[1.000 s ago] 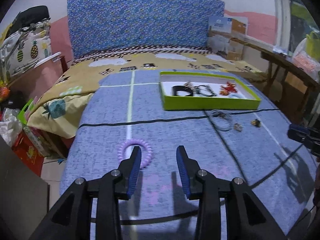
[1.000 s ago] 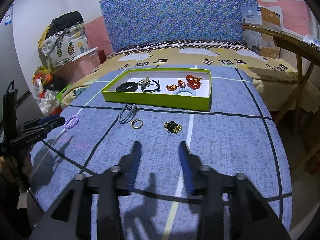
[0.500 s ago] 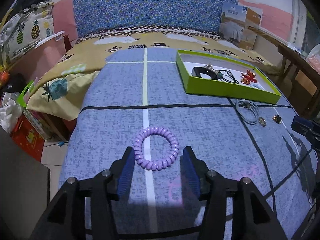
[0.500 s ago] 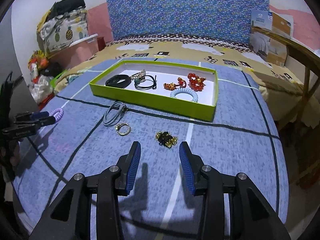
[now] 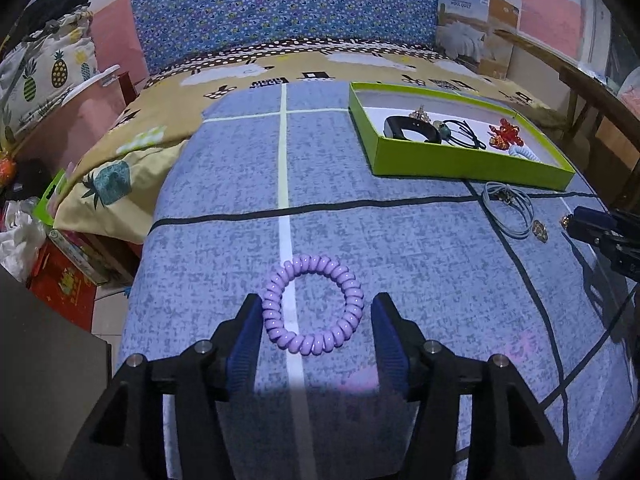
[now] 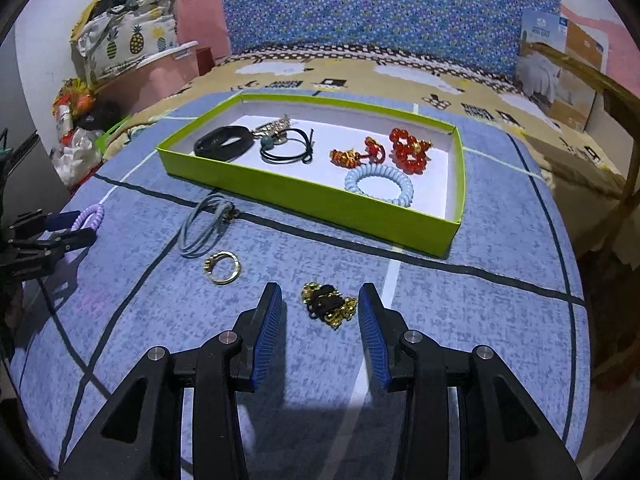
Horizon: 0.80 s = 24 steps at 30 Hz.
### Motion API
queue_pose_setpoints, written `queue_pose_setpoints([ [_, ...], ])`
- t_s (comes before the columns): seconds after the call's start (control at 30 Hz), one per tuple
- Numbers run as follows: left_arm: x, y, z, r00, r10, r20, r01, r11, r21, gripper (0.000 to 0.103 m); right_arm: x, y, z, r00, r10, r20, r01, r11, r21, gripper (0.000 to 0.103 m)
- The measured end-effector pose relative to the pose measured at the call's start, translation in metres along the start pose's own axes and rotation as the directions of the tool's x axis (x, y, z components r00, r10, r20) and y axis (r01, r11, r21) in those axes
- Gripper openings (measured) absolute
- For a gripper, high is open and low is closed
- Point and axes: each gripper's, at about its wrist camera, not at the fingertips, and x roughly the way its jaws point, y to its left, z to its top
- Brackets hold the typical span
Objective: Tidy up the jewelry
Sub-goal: 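Grasp the lavender coil hair tie with the left gripper while the right grasps the gold-black charm, then lift the lavender coil and gold-black charm, holding both above the bed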
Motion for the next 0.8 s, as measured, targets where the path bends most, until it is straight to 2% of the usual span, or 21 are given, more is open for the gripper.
queue_pose_setpoints([
  [0.1, 0.001, 0.001, 0.001, 1.0, -0.007, 0.0, 0.007, 1.0, -0.003, 0.059, 0.006, -0.004, 0.002, 0.999, 0.013, -0.029, -0.012, 1.0, 0.023, 0.041],
  [0.17, 0.0, 0.001, 0.001, 1.0, -0.014, 0.004, 0.014, 1.0, -0.002, 0.049, 0.006, -0.005, 0.002, 0.999, 0.022, -0.029, -0.021, 0.999, 0.029, 0.041],
  [0.2, -0.001, 0.0, 0.0, 1.0, -0.015, 0.006, 0.015, 1.0, 0.0, 0.047, 0.006, -0.006, 0.001, 0.999, 0.02, -0.028, -0.019, 0.999, 0.03, 0.039],
  [0.27, -0.002, -0.001, 0.0, 1.0, -0.017, 0.008, 0.017, 1.0, 0.009, 0.04, 0.006, -0.006, 0.001, 1.0, 0.006, -0.027, -0.006, 0.999, 0.033, 0.022],
  [0.53, -0.006, -0.01, -0.004, 0.999, -0.036, 0.013, 0.035, 0.998, 0.044, 0.029, 0.0, -0.006, -0.002, 1.0, -0.001, -0.019, 0.002, 0.999, 0.041, 0.017],
  [0.8, -0.021, -0.023, -0.013, 0.991, -0.133, 0.032, 0.131, 0.99, 0.049, 0.024, -0.012, -0.005, -0.013, 1.0, 0.004, -0.007, -0.004, 0.998, 0.062, 0.017],
])
